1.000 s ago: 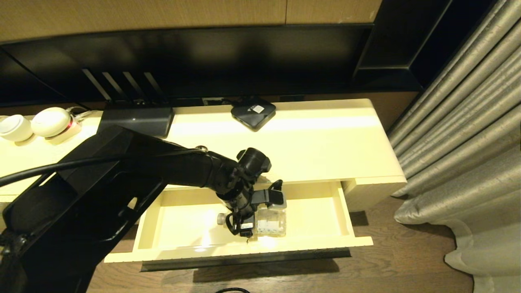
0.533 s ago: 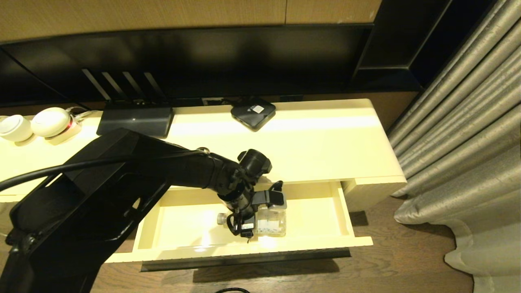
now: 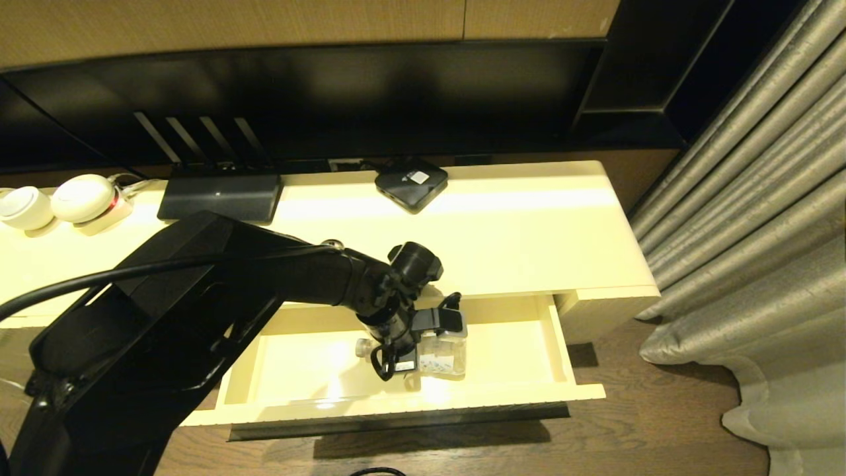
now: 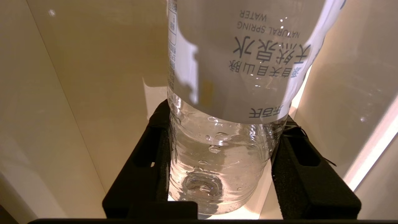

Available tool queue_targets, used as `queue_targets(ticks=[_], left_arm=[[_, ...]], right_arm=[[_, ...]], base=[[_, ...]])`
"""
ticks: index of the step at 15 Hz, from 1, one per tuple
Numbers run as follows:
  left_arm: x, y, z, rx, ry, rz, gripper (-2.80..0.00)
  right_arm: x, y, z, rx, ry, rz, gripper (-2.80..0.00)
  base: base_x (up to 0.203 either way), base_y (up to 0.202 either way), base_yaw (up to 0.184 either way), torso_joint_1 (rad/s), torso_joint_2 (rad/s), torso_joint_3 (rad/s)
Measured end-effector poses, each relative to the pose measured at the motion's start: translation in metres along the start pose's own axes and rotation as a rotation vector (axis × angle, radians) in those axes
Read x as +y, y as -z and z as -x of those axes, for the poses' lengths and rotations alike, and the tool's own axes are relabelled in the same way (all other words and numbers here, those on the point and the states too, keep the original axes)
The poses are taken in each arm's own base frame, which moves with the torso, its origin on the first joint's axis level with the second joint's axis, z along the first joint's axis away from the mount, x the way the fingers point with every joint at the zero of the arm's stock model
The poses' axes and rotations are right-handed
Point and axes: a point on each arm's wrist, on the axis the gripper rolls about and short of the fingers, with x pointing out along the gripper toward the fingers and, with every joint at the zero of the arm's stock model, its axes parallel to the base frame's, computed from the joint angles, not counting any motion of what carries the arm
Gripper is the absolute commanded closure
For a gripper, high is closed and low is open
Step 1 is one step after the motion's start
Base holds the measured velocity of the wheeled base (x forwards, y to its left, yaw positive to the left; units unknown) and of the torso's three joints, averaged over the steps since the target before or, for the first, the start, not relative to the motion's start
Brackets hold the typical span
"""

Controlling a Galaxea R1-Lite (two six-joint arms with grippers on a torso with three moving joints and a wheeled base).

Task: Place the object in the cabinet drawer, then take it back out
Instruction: Take the mineral water out of the drawer and put it on the table

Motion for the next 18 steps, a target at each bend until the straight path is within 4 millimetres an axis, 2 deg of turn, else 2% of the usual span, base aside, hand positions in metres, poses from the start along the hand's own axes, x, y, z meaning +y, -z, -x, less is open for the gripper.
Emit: queue_targets(ticks=[6,10,13,15,18], left_arm=[[0.0,0.0,-0.001,0.0,-0.003,0.006,0.0],[0.001,0.0,0.005,-0.002,-0.012,0.01,0.0],[0.003,0.001,0.02,-0.009,-0.033,0.013,0.0],[0.008,0.001,0.039,-0.022,-0.082,0.018,0.0],[0.007,0.005,0.066,-0.021,-0.113,0.014,0.0]], right_arm=[[0.0,0.0,0.0,0.0,0.0,0.0,0.0],[0.0,0.0,0.0,0.0,0.0,0.0,0.0],[0.0,0.0,0.0,0.0,0.0,0.0,0.0],[0.0,0.0,0.0,0.0,0.0,0.0,0.0],[0.0,0.0,0.0,0.0,0.0,0.0,0.0]], base=[[0.0,0.0,0.0,0.0,0.0,0.0],[0.0,0.0,0.0,0.0,0.0,0.0],[0.0,0.0,0.0,0.0,0.0,0.0],[0.0,0.0,0.0,0.0,0.0,0.0],[0.0,0.0,0.0,0.0,0.0,0.0]])
